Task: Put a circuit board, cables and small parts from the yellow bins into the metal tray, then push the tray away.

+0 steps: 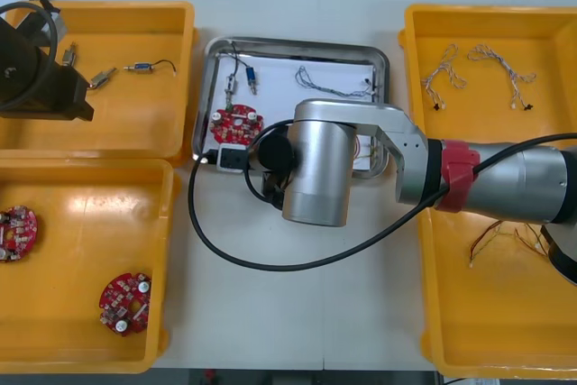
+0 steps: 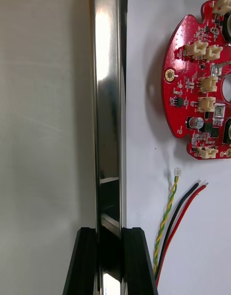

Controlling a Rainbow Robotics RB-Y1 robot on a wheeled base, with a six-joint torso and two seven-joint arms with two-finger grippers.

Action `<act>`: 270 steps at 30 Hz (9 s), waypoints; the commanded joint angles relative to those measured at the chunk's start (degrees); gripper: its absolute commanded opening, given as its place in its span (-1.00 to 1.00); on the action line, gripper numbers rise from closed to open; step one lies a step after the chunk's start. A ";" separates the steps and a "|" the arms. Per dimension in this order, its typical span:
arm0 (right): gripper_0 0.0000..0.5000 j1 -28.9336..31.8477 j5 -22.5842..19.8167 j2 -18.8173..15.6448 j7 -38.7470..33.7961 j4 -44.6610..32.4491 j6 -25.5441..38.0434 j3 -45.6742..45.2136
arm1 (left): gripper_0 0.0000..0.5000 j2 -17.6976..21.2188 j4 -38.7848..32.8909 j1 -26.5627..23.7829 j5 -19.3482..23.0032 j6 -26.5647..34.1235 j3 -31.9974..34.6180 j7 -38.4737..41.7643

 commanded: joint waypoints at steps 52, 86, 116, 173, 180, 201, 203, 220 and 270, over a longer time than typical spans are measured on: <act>-1.00 -9.16 -0.40 -3.22 13.52 13.41 -19.80 -0.09 | 1.00 2.60 -1.65 0.53 -0.56 0.38 1.73 -7.08; 1.00 -9.60 -1.54 -2.25 13.78 13.68 -21.55 -0.09 | 1.00 2.60 -1.65 0.53 -0.56 0.38 1.73 -7.08; 1.00 1.65 -11.56 -7.88 6.58 -15.94 11.05 -20.75 | 1.00 2.60 -1.65 0.53 -0.56 0.38 1.73 -7.08; 1.00 42.87 -23.34 -21.15 -37.99 -39.41 43.18 -71.63 | 1.00 2.60 -1.65 0.53 -0.56 0.38 1.73 -7.08; 1.00 45.25 -22.98 -21.50 -38.07 -38.88 43.18 -74.36 | 1.00 2.60 -1.65 0.53 -0.56 0.38 1.73 -7.08; 1.00 49.20 -20.52 -22.47 -28.14 -32.82 43.18 -79.98 | 1.00 2.60 -1.65 0.53 -0.56 0.38 1.73 -7.08; 1.00 50.26 -20.96 -22.47 -26.56 -32.29 43.18 -81.39 | 1.00 2.60 -1.65 0.53 -0.56 0.38 1.73 -7.08; 1.00 54.30 -19.64 -20.71 -26.65 -32.03 43.18 -83.50 | 1.00 2.60 -1.65 0.53 -0.56 0.38 1.73 -7.08; 1.00 54.30 -19.82 -20.62 -26.47 -32.12 43.18 -83.50 | 1.00 2.60 -1.65 0.53 -0.56 0.38 1.73 -7.08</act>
